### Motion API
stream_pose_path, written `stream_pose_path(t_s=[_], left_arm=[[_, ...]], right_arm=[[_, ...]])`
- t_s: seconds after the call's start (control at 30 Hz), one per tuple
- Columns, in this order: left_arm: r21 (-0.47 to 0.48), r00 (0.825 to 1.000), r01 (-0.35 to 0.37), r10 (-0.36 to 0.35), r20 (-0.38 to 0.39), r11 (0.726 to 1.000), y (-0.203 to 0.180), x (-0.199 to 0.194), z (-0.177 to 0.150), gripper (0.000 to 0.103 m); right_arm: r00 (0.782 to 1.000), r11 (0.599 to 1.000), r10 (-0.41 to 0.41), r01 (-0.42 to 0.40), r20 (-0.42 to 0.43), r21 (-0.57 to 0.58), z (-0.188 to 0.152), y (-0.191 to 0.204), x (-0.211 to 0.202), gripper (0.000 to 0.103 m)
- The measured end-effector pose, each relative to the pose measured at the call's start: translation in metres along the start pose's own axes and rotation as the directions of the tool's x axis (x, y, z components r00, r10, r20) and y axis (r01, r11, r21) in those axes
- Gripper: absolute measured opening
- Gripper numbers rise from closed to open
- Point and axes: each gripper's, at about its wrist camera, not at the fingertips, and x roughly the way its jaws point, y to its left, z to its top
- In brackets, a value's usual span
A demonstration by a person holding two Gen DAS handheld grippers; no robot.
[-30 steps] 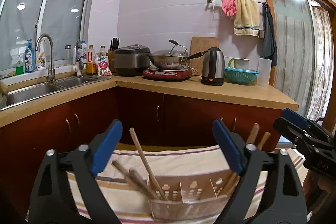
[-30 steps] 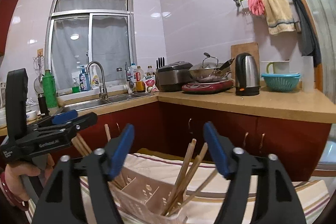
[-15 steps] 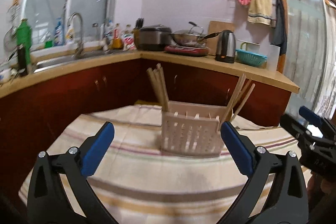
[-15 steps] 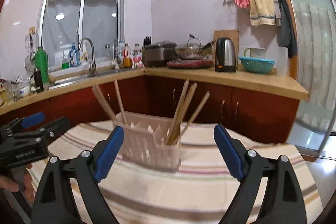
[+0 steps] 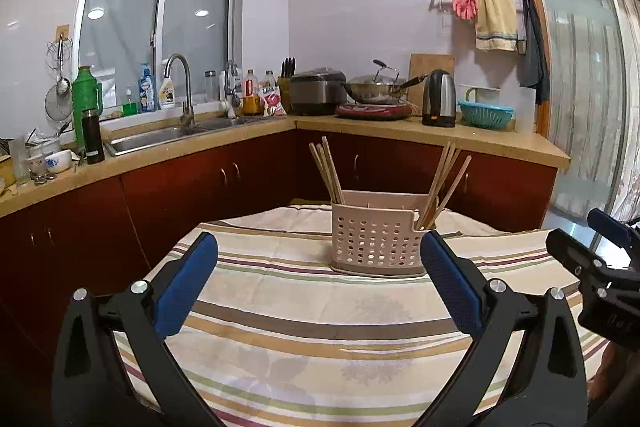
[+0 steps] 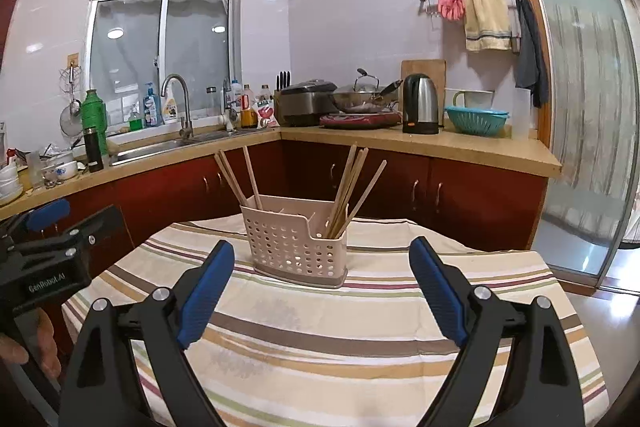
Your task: Organize utensils
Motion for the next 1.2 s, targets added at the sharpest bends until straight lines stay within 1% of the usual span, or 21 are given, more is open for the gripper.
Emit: stream_pose_path(t_s=[0.13,0.33,0.7,1.2], left_arm=[[-0.003,1.0,0.009,-0.009,0.026,1.0,0.0,-0.018,0.004,0.099],[0.009,0.999,0.004,-0.005,0.037,1.0,-0.004,-0.029,0.003,0.099],[0.008,1.0,0.01,-0.011,0.028,1.0,-0.004,-0.033,-0.001,0.099],[0.019,0.999,0.013,-0.014,0.034,1.0,-0.005,-0.036,-0.001,0.099]], right_arm=[[1.0,1.0,-0.008,0.008,0.027,0.004,0.0,0.001,-0.019,0.087],[0.998,1.0,-0.012,0.012,0.064,0.008,0.005,0.0,-0.035,0.087],[0.998,1.0,-0.018,0.018,0.059,0.009,0.001,0.0,-0.036,0.088],[0.999,1.0,-0.013,0.012,0.048,0.006,0.001,0.001,-0.034,0.088]])
